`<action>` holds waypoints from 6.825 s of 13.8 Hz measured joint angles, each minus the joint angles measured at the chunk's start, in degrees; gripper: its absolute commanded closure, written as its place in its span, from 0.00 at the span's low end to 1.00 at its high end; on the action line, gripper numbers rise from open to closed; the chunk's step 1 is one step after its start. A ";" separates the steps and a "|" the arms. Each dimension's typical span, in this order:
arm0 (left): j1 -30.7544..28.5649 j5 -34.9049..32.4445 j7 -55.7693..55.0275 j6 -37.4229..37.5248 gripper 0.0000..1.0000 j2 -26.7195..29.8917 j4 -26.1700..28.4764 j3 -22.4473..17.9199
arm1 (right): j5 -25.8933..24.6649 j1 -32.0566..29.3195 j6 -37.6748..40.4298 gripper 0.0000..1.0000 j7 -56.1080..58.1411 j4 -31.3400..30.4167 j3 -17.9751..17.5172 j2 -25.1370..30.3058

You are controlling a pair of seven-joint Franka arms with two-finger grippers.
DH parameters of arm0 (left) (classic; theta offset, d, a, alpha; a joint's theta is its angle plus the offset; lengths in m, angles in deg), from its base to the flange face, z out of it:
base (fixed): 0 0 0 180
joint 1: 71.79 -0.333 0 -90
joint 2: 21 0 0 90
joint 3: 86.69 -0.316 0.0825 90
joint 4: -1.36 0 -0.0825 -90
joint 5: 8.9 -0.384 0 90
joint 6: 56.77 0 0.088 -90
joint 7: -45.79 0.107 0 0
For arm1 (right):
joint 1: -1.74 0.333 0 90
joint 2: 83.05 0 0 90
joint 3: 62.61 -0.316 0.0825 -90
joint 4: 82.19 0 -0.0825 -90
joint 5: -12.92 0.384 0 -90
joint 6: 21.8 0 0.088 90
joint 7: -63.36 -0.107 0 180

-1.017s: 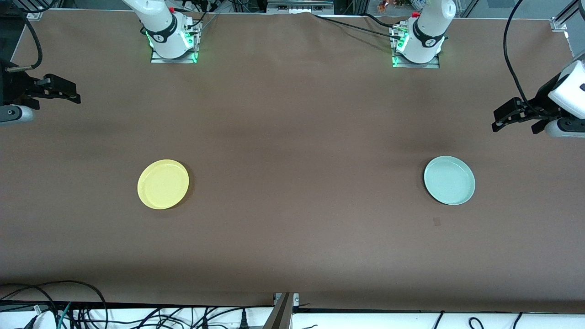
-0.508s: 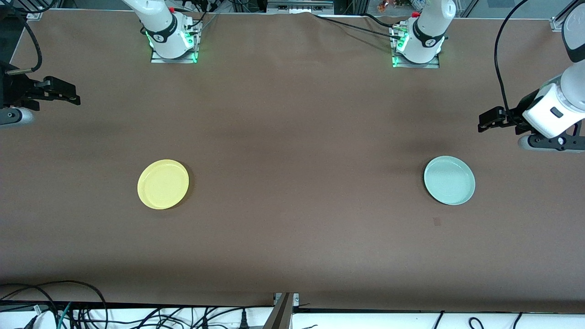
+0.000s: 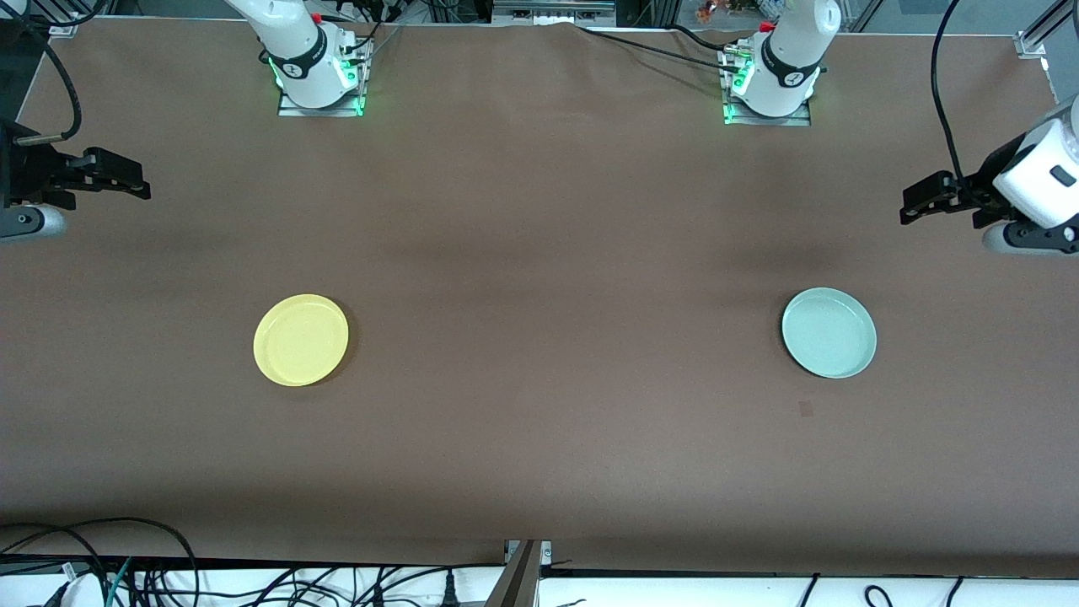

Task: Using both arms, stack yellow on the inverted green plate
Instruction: 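Reach both grippers down to the yellow and green plate rims, then grip both plate rims, yellow with the right gripper, green with the left, then flip the green plate with the left gripper while the right gripper lifts yellow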

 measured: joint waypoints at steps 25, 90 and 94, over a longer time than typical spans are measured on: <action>-1.00 -0.07 -1.64 -10.66 0.00 5.06 14.25 -0.06 | -0.61 -2.92 -10.50 0.00 0.02 -0.63 1.00 -13.61; 45.09 -55.01 -29.93 -6.91 1.00 -36.11 -14.26 -1.12 | 11.21 -4.20 -29.04 1.00 -0.02 -11.08 0.51 -21.54; 50.56 -60.29 -34.71 -3.92 1.00 -39.37 -15.64 -1.54 | 11.20 -4.38 -20.01 1.00 0.56 -4.29 0.68 -21.46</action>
